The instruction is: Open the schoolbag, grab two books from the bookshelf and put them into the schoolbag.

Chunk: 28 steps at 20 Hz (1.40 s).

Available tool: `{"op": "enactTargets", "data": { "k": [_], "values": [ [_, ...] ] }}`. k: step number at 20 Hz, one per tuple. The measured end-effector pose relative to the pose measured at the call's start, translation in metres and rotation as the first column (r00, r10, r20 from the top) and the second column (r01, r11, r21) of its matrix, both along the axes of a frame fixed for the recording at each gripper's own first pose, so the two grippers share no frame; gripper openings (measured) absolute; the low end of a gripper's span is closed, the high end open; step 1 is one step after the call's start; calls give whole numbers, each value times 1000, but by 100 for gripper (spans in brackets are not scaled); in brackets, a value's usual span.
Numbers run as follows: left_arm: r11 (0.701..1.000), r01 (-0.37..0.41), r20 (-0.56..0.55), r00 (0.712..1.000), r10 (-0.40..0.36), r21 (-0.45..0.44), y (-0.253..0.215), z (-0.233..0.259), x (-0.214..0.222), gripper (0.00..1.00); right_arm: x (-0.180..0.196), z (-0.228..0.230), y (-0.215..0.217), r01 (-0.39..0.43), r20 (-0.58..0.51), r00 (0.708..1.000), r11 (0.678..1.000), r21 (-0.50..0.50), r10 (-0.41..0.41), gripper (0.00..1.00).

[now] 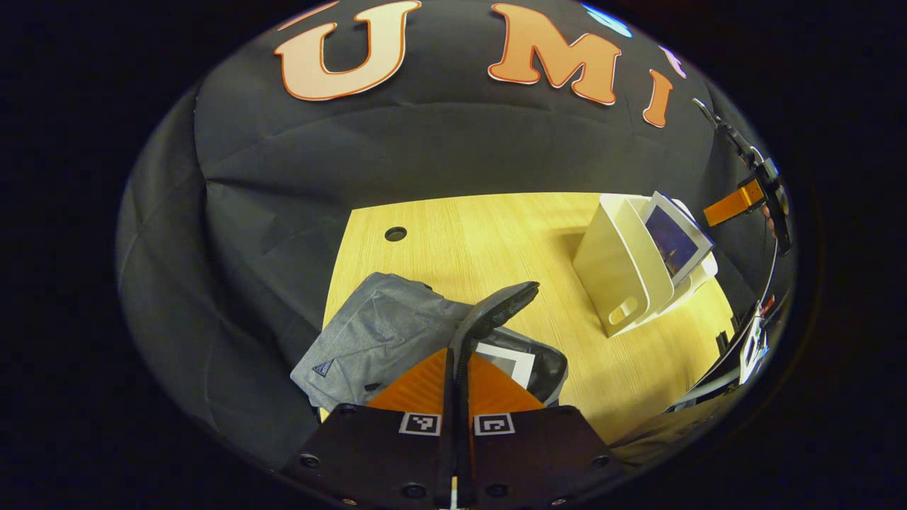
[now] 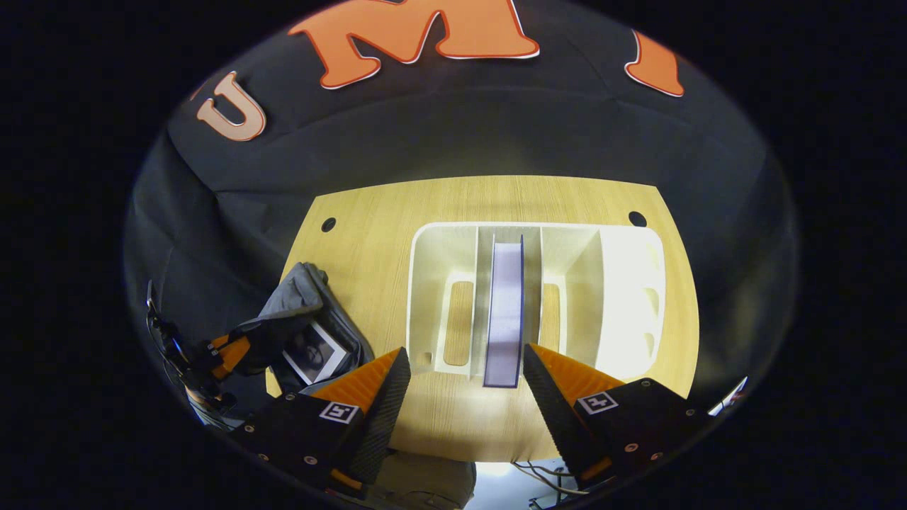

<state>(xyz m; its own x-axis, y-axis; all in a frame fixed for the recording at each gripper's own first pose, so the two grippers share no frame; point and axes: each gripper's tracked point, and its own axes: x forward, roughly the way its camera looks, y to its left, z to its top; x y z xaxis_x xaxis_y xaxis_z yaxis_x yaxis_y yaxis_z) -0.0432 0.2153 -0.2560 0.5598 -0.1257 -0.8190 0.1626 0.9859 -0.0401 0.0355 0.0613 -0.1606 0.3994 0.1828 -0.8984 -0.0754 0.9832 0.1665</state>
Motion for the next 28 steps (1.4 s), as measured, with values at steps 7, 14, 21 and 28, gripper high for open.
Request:
{"op": "enactTargets", "data": {
  "k": [7, 14, 21, 28],
  "values": [
    [997, -65, -30, 997, 65, 31, -5, -4, -2, 3, 32, -52, -19, -16, -92, 996, 999, -43, 12, 89],
    [996, -81, -48, 995, 83, 49, -11, -2, -8, 3, 38, -72, -33, 15, -111, 994, 997, -76, -23, 38],
    [999, -31, -48, 998, 32, 13, -18, -6, -11, 3, 14, -43, -45, 107, -73, 991, 991, -85, -113, 31],
    [995, 99, -28, 995, -99, -27, -15, -4, -13, 3, -40, -16, -34, 231, -26, 972, 969, -90, -234, 31]
  ]
}}
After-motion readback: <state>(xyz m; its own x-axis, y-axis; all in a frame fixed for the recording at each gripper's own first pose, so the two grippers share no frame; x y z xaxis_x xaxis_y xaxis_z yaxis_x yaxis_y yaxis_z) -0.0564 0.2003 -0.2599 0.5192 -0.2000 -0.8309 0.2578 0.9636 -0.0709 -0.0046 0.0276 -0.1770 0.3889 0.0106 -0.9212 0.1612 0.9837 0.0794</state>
